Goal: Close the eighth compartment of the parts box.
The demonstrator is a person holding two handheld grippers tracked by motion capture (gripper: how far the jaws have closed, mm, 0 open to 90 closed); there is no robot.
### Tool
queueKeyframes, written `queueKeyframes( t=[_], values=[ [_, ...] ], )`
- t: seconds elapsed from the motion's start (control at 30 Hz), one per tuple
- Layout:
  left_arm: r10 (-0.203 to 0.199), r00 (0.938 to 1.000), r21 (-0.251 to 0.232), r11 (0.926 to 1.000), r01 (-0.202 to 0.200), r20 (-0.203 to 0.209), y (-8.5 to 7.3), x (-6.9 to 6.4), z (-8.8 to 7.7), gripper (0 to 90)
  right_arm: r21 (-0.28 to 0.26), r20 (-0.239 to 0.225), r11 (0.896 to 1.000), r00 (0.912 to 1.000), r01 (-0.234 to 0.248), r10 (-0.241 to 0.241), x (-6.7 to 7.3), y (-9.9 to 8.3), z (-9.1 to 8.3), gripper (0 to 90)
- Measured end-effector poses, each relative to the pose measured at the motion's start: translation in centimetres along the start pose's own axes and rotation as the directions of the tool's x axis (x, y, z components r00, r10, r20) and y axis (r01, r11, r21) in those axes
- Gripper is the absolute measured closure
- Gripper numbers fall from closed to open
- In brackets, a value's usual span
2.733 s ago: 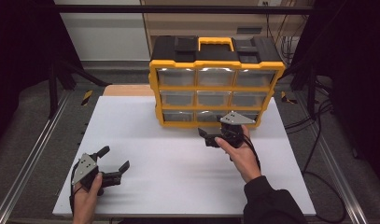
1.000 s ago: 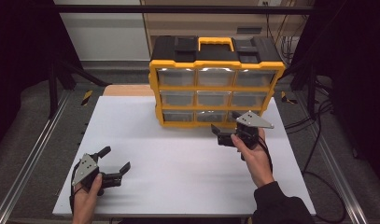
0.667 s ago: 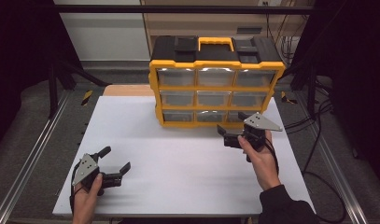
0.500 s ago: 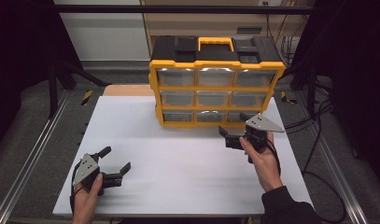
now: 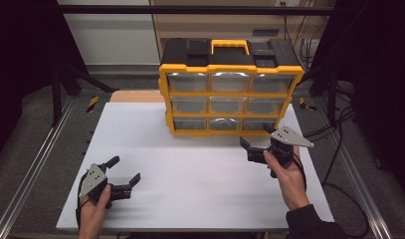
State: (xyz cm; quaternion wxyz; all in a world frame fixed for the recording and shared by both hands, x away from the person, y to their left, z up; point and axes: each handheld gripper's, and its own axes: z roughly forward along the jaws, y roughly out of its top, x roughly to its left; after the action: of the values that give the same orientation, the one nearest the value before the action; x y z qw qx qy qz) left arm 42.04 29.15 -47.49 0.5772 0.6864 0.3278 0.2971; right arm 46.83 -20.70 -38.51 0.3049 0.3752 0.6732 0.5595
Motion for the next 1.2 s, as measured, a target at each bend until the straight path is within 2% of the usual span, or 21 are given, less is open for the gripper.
queueKeyframes(
  t=[0.2,0.57,0.8,1.2],
  values=[
    [0.008,1.0000,0.006,0.9999,-0.008,0.003,0.0,-0.1,0.1,1.6,-0.007,0.005,1.000,0.9999,0.011,-0.011,-0.2,-0.3,-1.0,6.8],
    [0.008,1.0000,0.006,0.9999,-0.008,0.002,0.0,-0.1,0.0,1.6,-0.024,0.020,1.000,0.9998,-0.006,0.007,-0.7,-1.1,-2.5,6.3],
    [0.014,0.9999,0.009,0.9999,-0.014,0.004,-0.1,-0.1,-0.2,1.5,-0.042,0.024,0.999,0.9997,0.007,-0.006,-0.7,-1.4,-3.4,6.2],
    [0.009,0.9999,0.005,0.9999,-0.009,0.007,0.0,-0.1,-0.2,1.5,-0.032,0.028,0.999,0.9996,-0.007,0.008,-0.3,-3.6,-3.7,6.4]
  ],
)
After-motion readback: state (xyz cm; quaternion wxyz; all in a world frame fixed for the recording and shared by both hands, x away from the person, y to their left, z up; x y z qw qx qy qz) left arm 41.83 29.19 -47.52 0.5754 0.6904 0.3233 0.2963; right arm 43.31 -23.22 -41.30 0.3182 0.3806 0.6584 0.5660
